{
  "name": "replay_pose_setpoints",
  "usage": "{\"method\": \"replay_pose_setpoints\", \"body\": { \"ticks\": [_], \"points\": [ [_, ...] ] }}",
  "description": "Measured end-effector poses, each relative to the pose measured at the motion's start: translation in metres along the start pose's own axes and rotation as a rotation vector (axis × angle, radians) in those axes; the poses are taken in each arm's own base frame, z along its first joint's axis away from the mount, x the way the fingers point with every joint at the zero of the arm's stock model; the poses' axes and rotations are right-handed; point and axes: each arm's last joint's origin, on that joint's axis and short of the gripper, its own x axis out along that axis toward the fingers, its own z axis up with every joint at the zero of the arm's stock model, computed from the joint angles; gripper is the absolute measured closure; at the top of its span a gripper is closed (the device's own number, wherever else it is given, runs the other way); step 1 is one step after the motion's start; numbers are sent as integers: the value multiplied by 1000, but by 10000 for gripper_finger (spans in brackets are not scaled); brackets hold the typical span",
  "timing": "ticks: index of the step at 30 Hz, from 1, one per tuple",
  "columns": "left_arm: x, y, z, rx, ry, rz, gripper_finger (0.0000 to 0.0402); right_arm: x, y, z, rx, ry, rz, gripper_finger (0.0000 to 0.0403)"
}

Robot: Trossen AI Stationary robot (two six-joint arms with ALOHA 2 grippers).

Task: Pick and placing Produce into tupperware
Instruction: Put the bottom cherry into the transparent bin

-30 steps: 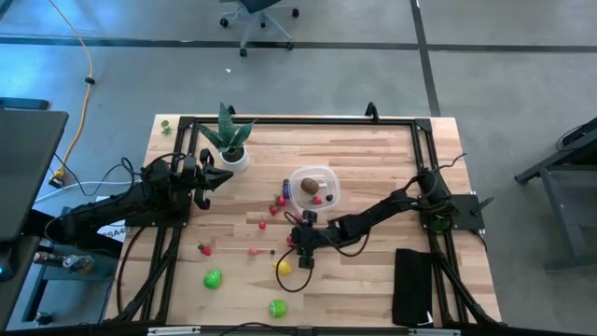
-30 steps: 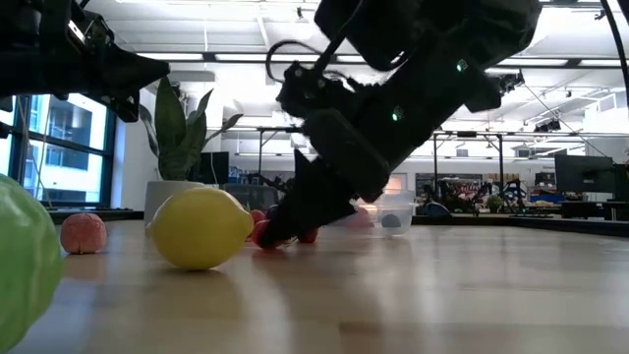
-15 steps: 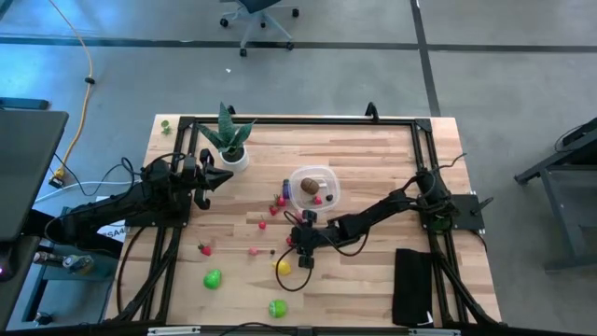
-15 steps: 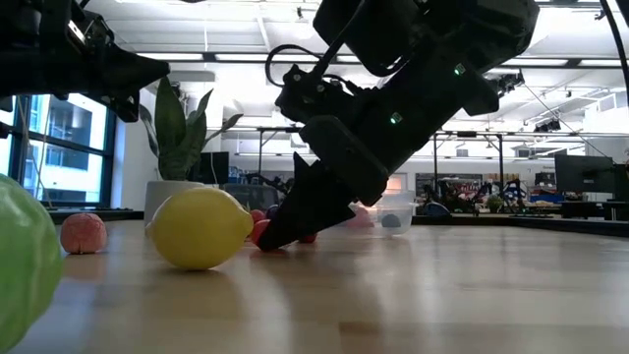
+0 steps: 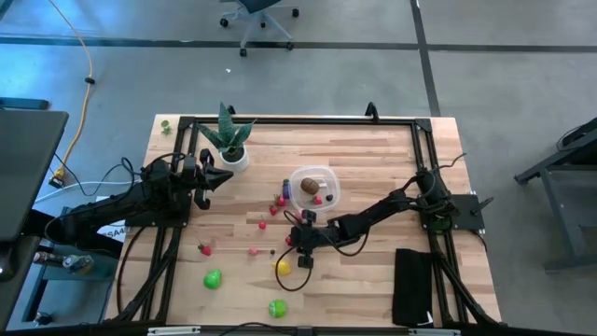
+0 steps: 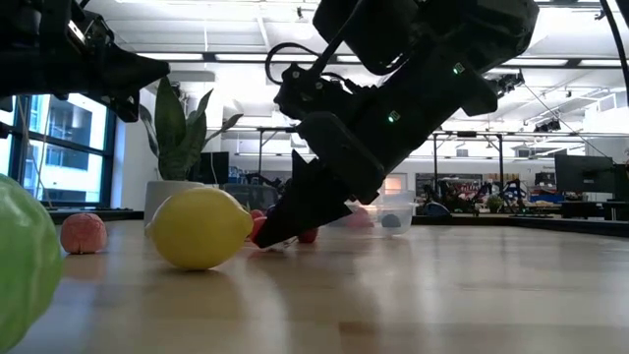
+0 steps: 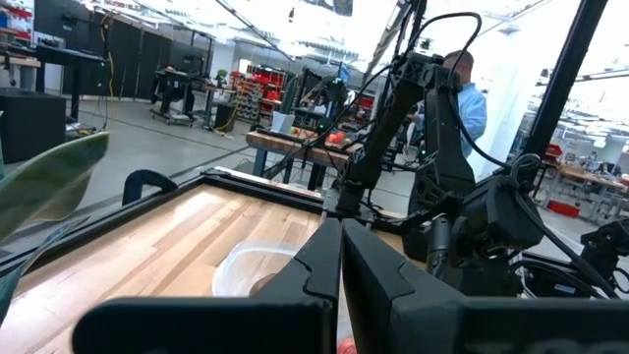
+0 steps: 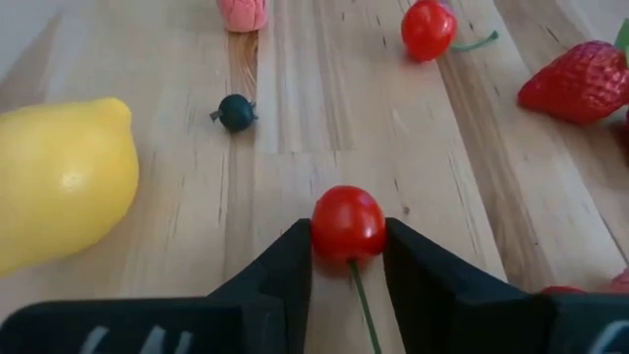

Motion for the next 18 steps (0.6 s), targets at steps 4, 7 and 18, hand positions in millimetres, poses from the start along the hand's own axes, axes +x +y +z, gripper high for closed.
{"method": "replay_pose_setpoints", "body": {
  "ticks": [4, 7, 18],
  "points": [
    [0, 0, 0, 0, 0, 0, 399, -1, 0, 1, -10, -7, -2, 306],
    [0, 0, 0, 0, 0, 0, 399, -9, 0, 9, -27, -35, -28, 306],
    [0, 0, 0, 0, 0, 0, 399, -74, -25, 53, -28, -58, -179, 306]
  ]
}}
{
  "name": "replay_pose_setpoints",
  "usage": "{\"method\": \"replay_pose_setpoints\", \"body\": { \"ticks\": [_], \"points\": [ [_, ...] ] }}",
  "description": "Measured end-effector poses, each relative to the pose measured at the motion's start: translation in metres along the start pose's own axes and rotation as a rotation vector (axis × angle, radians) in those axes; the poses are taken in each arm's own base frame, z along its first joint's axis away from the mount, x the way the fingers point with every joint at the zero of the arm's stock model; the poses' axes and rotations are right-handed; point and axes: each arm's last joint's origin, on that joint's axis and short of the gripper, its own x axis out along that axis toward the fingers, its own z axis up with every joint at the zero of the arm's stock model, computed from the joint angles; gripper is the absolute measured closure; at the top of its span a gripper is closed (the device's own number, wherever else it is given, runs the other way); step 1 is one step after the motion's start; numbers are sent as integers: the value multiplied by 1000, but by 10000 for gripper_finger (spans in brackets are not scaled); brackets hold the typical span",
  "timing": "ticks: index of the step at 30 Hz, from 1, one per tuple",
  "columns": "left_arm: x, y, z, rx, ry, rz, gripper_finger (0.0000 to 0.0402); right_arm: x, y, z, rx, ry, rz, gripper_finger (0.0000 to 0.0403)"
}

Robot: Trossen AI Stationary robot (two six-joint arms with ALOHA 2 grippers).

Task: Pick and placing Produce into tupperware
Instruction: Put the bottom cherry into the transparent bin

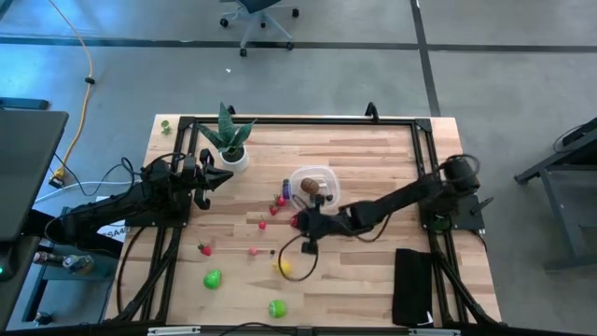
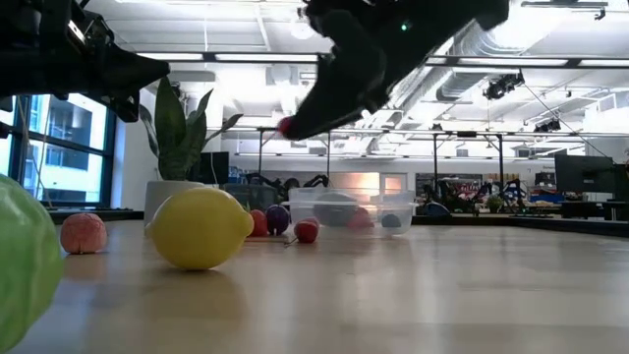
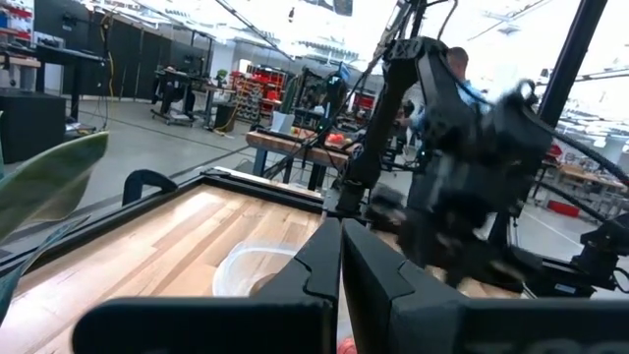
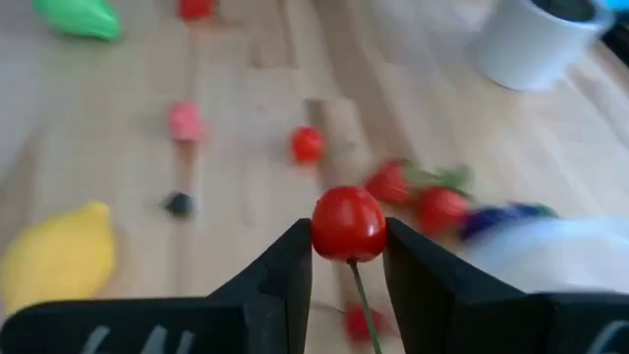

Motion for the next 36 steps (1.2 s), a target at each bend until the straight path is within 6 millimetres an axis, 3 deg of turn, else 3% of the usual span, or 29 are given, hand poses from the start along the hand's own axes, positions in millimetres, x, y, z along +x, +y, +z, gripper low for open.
{"method": "replay_pose_setpoints", "body": {
  "ticks": [5, 11, 15, 25, 36],
  "points": [
    [0, 0, 0, 0, -1, 0, 399, -17, -39, 3, 86, 137, -58, 306],
    [0, 0, 0, 0, 0, 1, 399, -11, -83, -10, 158, 347, -54, 306],
    [0, 0, 0, 0, 0, 1, 399, -7, -100, -19, 182, 434, -80, 306],
    [0, 0, 0, 0, 0, 1, 399, 8, -117, -38, 195, 576, -83, 302],
    [0, 0, 0, 0, 1, 1, 399, 11, -123, -39, 183, 577, -72, 300]
  ]
}}
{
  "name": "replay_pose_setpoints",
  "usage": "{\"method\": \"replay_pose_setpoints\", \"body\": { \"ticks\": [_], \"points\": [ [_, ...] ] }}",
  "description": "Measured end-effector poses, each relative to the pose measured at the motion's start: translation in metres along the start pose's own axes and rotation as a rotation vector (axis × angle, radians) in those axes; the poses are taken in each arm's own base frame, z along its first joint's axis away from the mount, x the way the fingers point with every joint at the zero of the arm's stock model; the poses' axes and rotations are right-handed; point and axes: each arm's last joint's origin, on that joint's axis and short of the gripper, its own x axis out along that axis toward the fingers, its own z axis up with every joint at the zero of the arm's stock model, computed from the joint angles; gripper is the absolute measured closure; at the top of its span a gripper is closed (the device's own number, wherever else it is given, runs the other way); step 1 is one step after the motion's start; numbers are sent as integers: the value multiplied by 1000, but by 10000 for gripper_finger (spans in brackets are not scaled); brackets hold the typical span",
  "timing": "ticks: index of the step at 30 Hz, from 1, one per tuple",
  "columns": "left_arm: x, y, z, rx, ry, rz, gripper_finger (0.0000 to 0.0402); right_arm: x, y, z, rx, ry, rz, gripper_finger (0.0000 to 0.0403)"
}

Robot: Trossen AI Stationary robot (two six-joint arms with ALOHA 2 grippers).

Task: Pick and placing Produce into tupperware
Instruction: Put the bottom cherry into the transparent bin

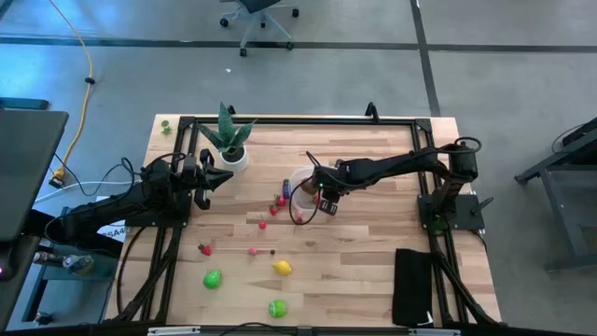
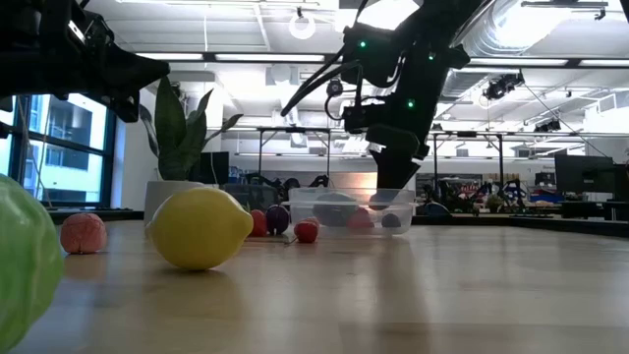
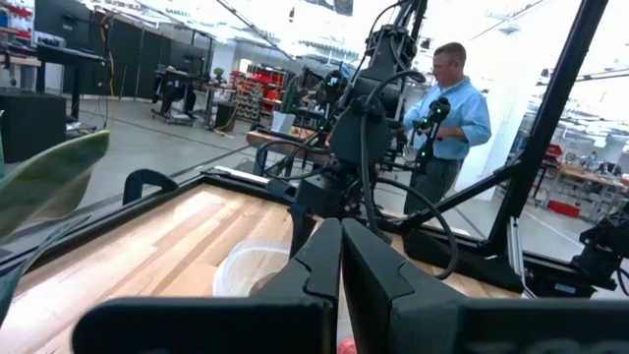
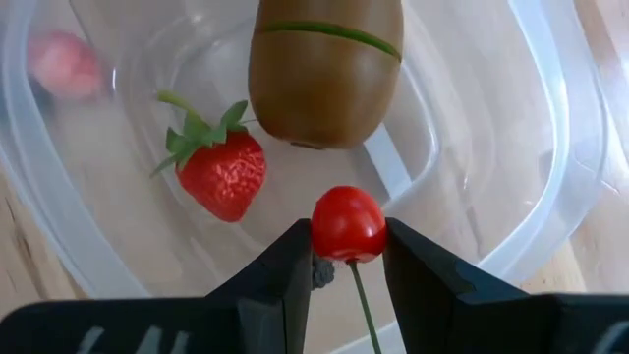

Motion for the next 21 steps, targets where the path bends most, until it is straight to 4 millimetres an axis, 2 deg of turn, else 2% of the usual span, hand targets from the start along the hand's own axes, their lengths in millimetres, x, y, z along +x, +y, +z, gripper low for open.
{"method": "replay_pose_setpoints", "body": {
  "ticks": [11, 21],
  "points": [
    [0, 0, 0, 0, -1, 0, 399, 0, 1, 1, 3, -6, 14, 296],
    [0, 0, 0, 0, -1, 0, 399, 0, -1, 2, 3, -22, -34, 233]
  ]
}}
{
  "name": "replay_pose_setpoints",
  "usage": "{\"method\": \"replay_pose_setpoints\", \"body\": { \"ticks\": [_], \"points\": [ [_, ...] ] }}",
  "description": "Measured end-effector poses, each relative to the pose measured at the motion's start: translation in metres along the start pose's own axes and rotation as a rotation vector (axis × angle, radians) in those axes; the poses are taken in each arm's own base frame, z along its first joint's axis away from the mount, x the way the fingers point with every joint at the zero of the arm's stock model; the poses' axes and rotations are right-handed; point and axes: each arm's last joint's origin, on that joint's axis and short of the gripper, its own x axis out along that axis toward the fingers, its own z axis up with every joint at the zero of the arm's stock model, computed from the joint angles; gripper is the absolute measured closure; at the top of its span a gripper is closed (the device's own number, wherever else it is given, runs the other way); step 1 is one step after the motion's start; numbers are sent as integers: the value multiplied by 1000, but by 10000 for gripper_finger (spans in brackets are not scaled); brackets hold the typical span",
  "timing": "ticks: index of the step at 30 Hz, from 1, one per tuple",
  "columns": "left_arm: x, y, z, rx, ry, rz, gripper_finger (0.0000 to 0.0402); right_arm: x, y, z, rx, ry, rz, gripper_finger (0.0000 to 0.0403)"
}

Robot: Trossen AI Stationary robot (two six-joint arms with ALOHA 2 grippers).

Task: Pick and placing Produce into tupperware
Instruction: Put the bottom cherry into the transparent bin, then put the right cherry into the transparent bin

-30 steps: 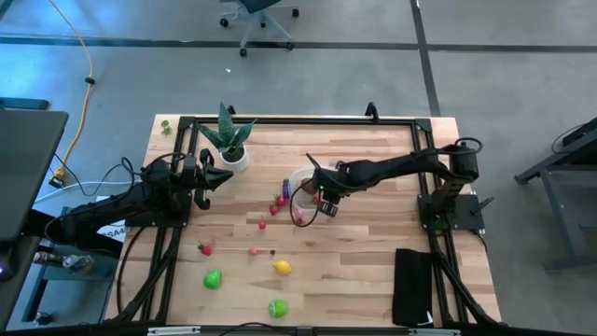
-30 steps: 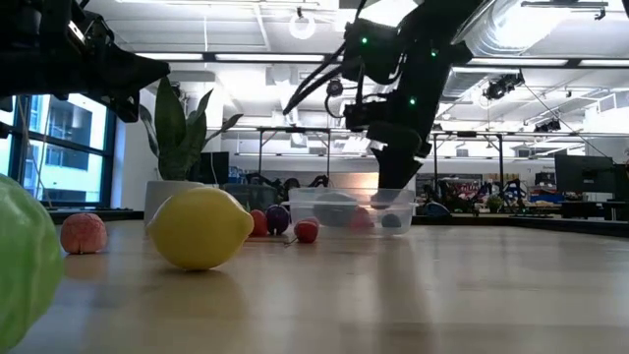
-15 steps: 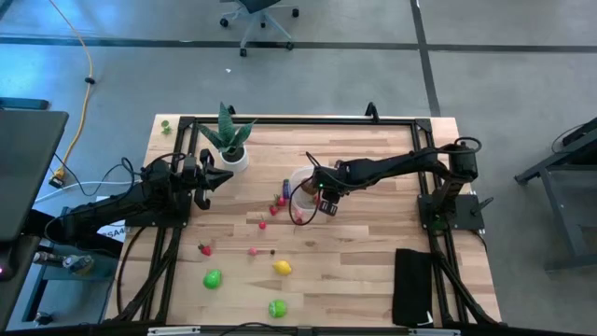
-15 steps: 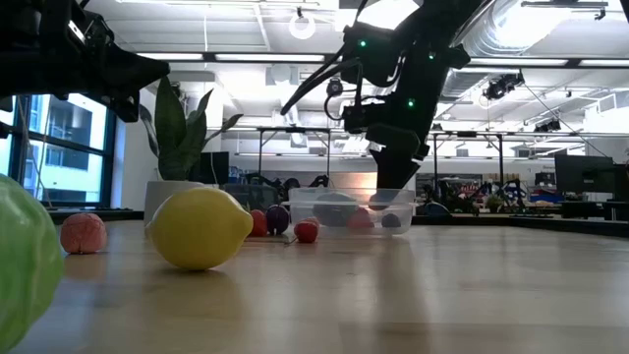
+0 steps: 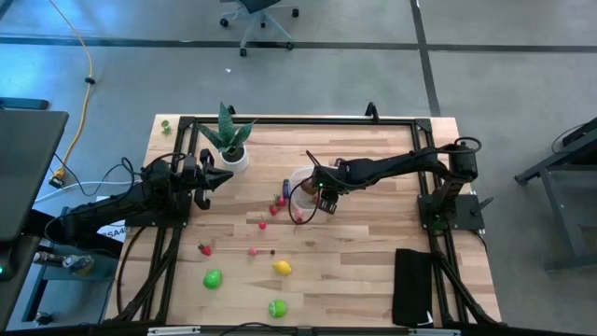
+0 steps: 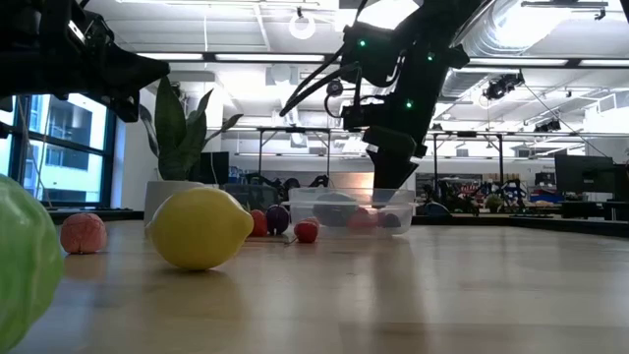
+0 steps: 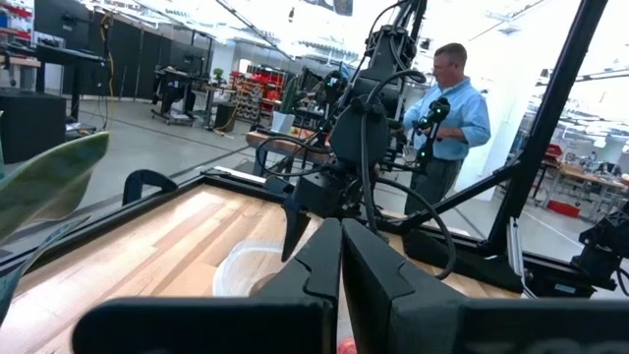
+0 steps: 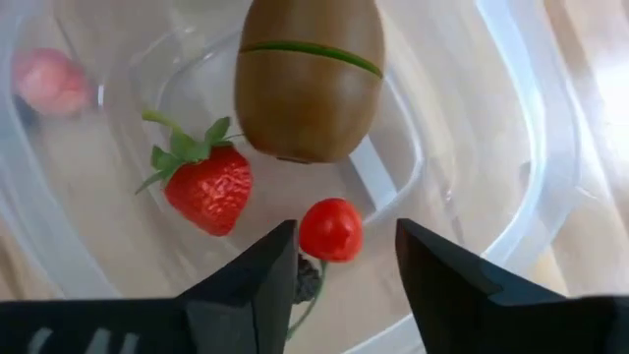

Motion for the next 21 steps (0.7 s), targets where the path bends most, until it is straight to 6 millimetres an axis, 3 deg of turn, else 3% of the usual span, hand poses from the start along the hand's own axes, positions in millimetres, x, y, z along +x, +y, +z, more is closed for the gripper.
{"method": "replay_pose_setpoints", "body": {
  "ticks": [6, 12, 16, 21],
  "points": [
    [0, 0, 0, 0, 0, 0, 399, -19, 10, 2, -5, -79, 6, 227],
    [0, 0, 0, 0, 0, 0, 399, -52, 64, 3, -98, -372, 0, 227],
    [0, 0, 0, 0, -1, 0, 399, -34, 106, -20, -88, -519, 19, 227],
    [0, 0, 0, 0, 0, 0, 399, 2, 133, -42, 5, -605, -14, 227]
  ]
}}
